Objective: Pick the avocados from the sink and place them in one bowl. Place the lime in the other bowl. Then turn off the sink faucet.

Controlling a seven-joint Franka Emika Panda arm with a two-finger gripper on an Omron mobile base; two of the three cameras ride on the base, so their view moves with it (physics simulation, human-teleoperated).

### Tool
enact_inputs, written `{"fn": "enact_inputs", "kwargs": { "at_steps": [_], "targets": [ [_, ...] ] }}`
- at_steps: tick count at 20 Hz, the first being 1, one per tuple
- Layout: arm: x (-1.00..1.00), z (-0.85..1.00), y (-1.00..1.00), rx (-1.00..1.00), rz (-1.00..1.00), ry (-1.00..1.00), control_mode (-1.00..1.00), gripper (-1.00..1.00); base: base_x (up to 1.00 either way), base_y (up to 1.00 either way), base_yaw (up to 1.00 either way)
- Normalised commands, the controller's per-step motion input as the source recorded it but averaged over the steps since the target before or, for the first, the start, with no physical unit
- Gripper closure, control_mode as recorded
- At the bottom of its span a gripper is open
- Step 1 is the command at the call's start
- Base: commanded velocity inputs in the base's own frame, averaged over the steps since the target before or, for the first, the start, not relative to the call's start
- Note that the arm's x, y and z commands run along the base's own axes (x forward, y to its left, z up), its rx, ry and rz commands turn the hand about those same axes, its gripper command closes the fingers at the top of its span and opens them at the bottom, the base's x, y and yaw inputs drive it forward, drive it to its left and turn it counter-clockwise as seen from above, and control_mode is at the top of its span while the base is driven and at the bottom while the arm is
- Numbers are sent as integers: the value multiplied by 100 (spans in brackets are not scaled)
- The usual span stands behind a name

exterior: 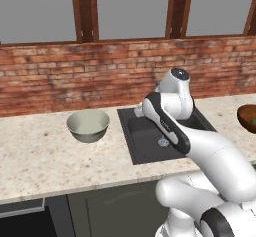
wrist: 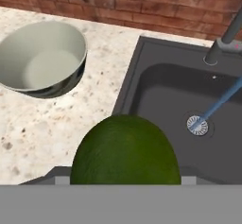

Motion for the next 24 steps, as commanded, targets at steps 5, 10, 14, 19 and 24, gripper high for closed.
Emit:
{"fn": "enact_inputs", "kwargs": {
  "at_steps": [5, 10, 14, 19, 24],
  "targets": [
    [0, 0, 67, 4, 3, 9, -100, 100, 0, 0, 0],
    [0, 0, 63, 2, 3, 6, -100, 100, 0, 0, 0],
    [0, 0, 56, 0, 3, 4, -100, 100, 0, 0, 0],
    [7, 0, 41, 0, 0, 5, -100, 100, 0, 0, 0],
    [31, -2, 10, -2, 0, 0, -100, 100, 0, 0, 0]
  ]
}}
